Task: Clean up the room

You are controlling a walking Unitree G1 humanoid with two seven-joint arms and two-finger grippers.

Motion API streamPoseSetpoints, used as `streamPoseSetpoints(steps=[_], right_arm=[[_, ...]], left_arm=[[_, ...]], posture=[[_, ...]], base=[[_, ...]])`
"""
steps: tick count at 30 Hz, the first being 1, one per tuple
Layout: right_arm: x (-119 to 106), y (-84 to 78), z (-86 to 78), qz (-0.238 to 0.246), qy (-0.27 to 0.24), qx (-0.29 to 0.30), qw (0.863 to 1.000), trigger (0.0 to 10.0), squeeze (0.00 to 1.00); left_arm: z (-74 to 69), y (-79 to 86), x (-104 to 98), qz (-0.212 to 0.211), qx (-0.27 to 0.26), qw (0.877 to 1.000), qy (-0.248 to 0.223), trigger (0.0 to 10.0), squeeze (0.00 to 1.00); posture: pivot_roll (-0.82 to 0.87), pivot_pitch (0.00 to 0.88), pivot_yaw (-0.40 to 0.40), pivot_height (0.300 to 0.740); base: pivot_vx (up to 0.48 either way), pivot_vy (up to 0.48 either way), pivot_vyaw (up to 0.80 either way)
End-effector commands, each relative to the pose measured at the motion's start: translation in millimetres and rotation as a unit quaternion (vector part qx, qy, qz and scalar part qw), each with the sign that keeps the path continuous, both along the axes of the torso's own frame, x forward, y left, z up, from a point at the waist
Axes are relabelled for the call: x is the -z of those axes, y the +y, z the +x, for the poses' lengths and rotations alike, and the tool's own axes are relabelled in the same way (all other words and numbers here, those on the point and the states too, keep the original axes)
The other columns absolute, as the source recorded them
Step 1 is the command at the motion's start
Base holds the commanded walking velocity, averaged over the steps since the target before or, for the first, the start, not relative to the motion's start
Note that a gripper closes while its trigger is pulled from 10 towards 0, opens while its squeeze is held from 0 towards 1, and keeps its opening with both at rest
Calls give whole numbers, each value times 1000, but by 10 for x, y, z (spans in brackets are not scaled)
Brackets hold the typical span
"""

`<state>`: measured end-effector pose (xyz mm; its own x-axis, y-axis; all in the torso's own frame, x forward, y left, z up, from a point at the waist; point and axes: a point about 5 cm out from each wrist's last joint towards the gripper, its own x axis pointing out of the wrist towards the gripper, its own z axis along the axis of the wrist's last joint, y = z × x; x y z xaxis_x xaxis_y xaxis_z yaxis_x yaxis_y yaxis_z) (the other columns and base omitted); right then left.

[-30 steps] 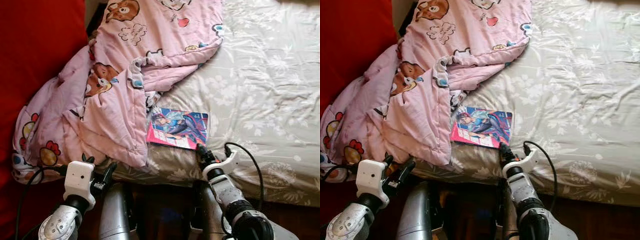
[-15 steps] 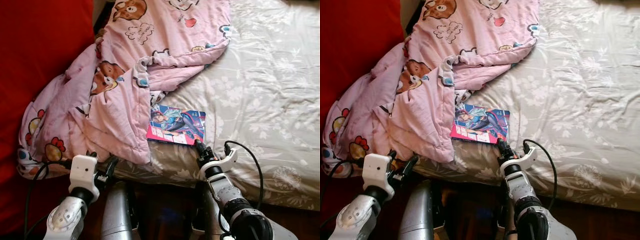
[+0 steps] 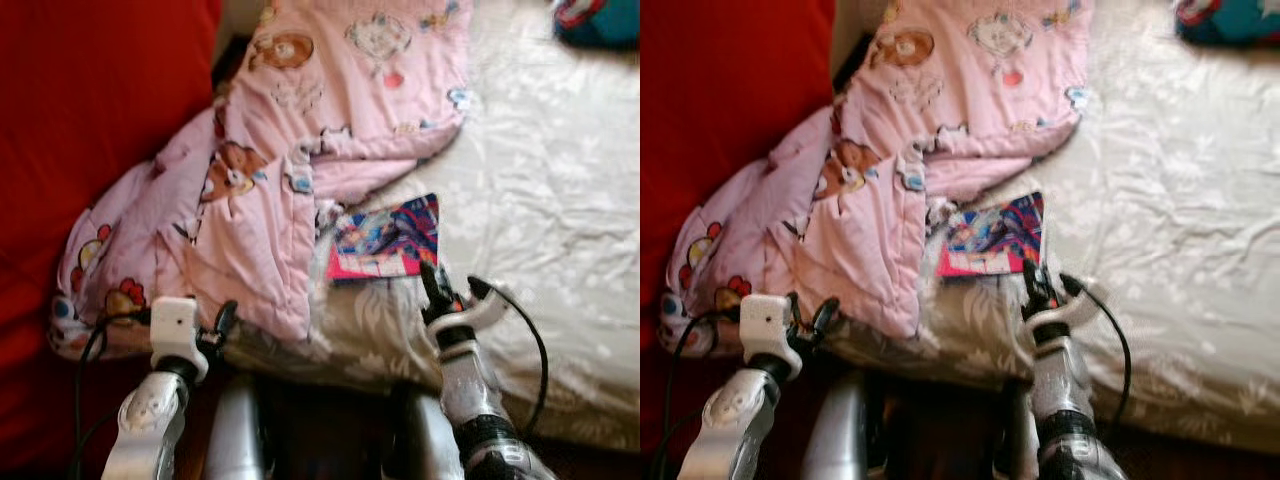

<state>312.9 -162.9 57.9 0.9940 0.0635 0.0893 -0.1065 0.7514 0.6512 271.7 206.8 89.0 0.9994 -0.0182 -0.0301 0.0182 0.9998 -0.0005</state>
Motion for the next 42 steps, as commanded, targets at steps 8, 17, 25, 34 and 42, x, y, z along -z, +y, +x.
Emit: streamPoseSetpoints(steps=[8, 17, 25, 34, 42], right_arm=[[-274, -69, -105, -161, -36, 53, 985, 10000, 0], [-194, -68, -113, -234, 9, 44, 971, 10000, 0], [-187, -29, -82, -250, 17, 41, 967, 10000, 0], [-195, -27, -71, -254, 18, 44, 966, 10000, 0], [-128, 3, -88, -254, 35, 38, 966, 10000, 0]], left_arm=[[0, 97, 376, -44, -38, 997, 53, 10000, 0], [-223, 150, 882, -51, -72, 986, 142, 10000, 0], [-332, 181, 1099, -45, -85, 976, 193, 10000, 0], [-514, 166, 1326, -29, -81, 961, 262, 10000, 0], [-746, 153, 1523, -17, -79, 940, 331, 10000, 0]], posture=[[36, 0, -46, 574], [34, 0, -68, 617], [37, 0, -83, 672], [29, 0, -90, 727], [22, 0, -98, 740]], base=[[0, 0, 0], [0, 0, 0], [0, 0, 0], [0, 0, 0], [0, 0, 0]])
